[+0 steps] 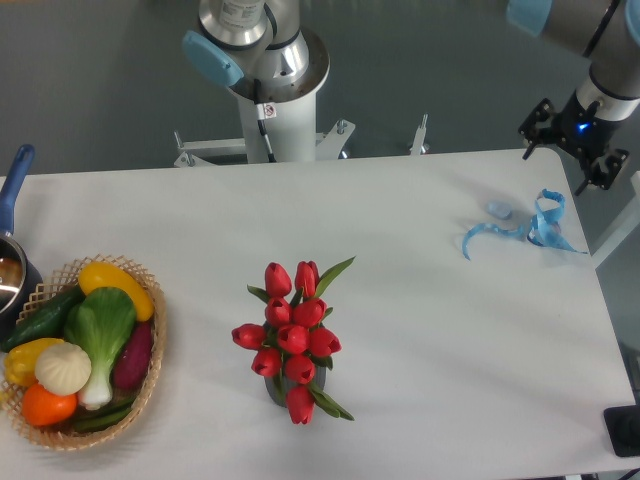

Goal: Pick up the flowers from the vase

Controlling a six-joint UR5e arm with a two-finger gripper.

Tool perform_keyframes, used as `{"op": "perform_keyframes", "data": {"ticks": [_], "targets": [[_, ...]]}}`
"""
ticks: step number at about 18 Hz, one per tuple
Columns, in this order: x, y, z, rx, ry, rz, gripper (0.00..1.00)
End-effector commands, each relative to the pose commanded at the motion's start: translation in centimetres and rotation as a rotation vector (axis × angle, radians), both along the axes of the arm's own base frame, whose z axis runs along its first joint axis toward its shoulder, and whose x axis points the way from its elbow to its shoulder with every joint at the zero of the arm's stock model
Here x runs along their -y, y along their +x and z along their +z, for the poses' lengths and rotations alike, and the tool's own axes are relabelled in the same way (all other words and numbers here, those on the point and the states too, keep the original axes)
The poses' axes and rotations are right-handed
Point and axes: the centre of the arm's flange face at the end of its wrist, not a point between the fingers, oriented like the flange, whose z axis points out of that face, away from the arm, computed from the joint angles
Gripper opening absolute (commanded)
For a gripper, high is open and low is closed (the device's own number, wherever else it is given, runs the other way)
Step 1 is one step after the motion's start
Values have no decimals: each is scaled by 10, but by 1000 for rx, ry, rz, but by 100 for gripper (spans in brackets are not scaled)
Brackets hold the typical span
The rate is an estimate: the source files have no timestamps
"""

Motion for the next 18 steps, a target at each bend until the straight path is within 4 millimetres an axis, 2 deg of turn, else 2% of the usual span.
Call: {"op": "perform_keyframes", "data": {"ticks": [5, 9, 10, 13, 18], "targets": [[1, 0, 3, -4, -7, -9, 100], [5, -7, 20, -46, -120, -28, 100], [-4, -4, 20, -50, -140, -47, 100], [-5, -2, 15, -45, -139, -28, 100], [-18, 10, 7, -37, -105, 248, 100]]}}
